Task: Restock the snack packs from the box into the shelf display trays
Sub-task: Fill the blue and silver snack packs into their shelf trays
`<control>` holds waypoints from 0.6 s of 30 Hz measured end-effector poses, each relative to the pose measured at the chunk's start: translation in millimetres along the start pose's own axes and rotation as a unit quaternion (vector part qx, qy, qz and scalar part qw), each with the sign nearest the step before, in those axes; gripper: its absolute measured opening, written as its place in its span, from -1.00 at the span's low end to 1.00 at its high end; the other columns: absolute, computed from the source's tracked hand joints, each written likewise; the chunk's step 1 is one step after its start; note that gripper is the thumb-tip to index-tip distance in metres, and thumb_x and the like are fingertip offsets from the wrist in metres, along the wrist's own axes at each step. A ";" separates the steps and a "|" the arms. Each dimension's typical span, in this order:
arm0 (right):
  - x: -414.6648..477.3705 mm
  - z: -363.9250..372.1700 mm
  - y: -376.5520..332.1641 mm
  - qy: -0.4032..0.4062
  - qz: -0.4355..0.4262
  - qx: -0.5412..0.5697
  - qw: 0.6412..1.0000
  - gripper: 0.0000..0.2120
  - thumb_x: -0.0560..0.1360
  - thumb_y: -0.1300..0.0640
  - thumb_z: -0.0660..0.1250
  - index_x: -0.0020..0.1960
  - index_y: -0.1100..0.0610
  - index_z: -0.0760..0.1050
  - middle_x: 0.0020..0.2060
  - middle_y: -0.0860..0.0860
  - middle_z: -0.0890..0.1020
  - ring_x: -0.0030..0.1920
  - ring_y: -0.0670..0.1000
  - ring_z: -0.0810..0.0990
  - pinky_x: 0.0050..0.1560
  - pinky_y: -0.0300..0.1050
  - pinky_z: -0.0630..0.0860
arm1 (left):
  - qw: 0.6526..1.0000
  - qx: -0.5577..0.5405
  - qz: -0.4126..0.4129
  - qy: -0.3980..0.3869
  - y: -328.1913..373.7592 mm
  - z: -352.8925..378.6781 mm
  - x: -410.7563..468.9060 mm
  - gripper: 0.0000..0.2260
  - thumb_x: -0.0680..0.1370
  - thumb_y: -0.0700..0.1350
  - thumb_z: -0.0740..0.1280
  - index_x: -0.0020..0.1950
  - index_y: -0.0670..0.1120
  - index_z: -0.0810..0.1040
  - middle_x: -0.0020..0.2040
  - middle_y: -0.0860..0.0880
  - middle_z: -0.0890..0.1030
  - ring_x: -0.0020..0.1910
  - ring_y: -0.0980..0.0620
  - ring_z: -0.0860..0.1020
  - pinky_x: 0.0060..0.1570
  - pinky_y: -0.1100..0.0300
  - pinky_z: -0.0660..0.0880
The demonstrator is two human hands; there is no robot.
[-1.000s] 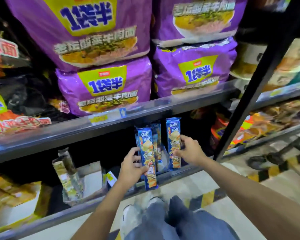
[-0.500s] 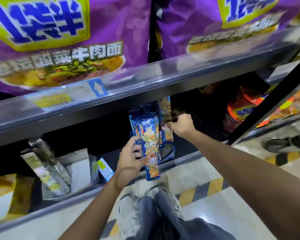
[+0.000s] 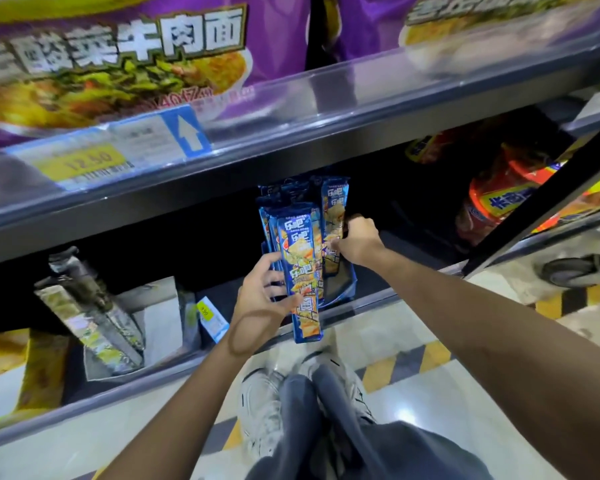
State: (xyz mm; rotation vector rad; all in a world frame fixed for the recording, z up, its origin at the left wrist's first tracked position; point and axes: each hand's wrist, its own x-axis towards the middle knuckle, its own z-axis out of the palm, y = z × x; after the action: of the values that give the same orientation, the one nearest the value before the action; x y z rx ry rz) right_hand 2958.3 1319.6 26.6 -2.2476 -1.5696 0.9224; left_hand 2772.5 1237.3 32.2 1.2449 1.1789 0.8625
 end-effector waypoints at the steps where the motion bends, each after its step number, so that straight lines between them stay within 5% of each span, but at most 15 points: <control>1: 0.3 2.7 1.9 -0.004 -0.009 -0.012 1.000 -0.64 0.49 0.11 0.40 0.14 0.32 0.42 0.00 0.18 0.49 0.01 0.14 0.52 -0.09 -0.09 0.45 | 1.000 -0.001 0.001 0.000 0.2 1.0 0.0 -0.53 0.37 -0.32 0.47 0.19 -0.05 0.42 -0.06 -0.04 0.63 -0.15 0.09 0.65 -0.22 0.25 0.56; 5: -1.8 7.6 4.1 -0.009 -0.044 -0.061 0.997 -0.59 0.47 0.07 0.42 0.21 0.26 0.42 0.14 0.20 0.51 0.17 0.19 0.50 0.06 -0.03 0.50 | 1.000 -0.007 0.004 0.008 0.1 5.1 2.9 -0.56 0.42 -0.44 0.39 0.13 -0.01 0.42 -0.06 0.00 0.63 -0.16 0.10 0.66 -0.26 0.30 0.56; 10: -3.4 7.3 -2.4 -0.018 -0.065 -0.110 0.992 -0.72 0.49 0.08 0.38 0.09 0.25 0.51 0.02 0.17 0.60 0.04 0.17 0.59 -0.07 -0.09 0.50 | 0.999 -0.031 -0.008 0.004 1.2 6.9 4.1 -0.55 0.37 -0.35 0.44 0.17 -0.04 0.42 0.01 -0.08 0.62 -0.09 -0.01 0.66 -0.21 0.15 0.61; 15: -3.9 5.0 0.8 -0.023 -0.017 -0.045 0.999 -0.87 0.48 0.36 0.29 0.03 0.27 0.47 0.06 0.14 0.54 0.02 0.13 0.53 0.00 -0.10 0.48 | 1.000 -0.010 -0.015 0.010 5.1 16.1 7.4 -0.52 0.37 -0.33 0.45 0.17 0.03 0.42 0.06 -0.09 0.62 -0.01 -0.12 0.65 -0.06 -0.05 0.62; 18: -5.2 3.0 14.2 -0.020 0.010 0.010 1.000 -0.77 0.46 0.36 0.32 -0.13 0.09 0.33 -0.22 -0.01 0.40 0.01 0.08 0.45 -0.11 -0.26 0.45 | 1.000 -0.001 0.001 0.004 10.8 24.3 10.2 -0.53 0.44 -0.44 0.37 0.16 0.05 0.41 0.05 -0.06 0.60 -0.05 -0.02 0.66 -0.06 0.06 0.62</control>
State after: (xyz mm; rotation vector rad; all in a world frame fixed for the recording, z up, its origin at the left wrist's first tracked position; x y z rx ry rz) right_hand 2966.0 1308.8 18.5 -2.2492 -1.5494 0.9905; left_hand 2799.6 1243.0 39.1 1.2410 1.1832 0.8707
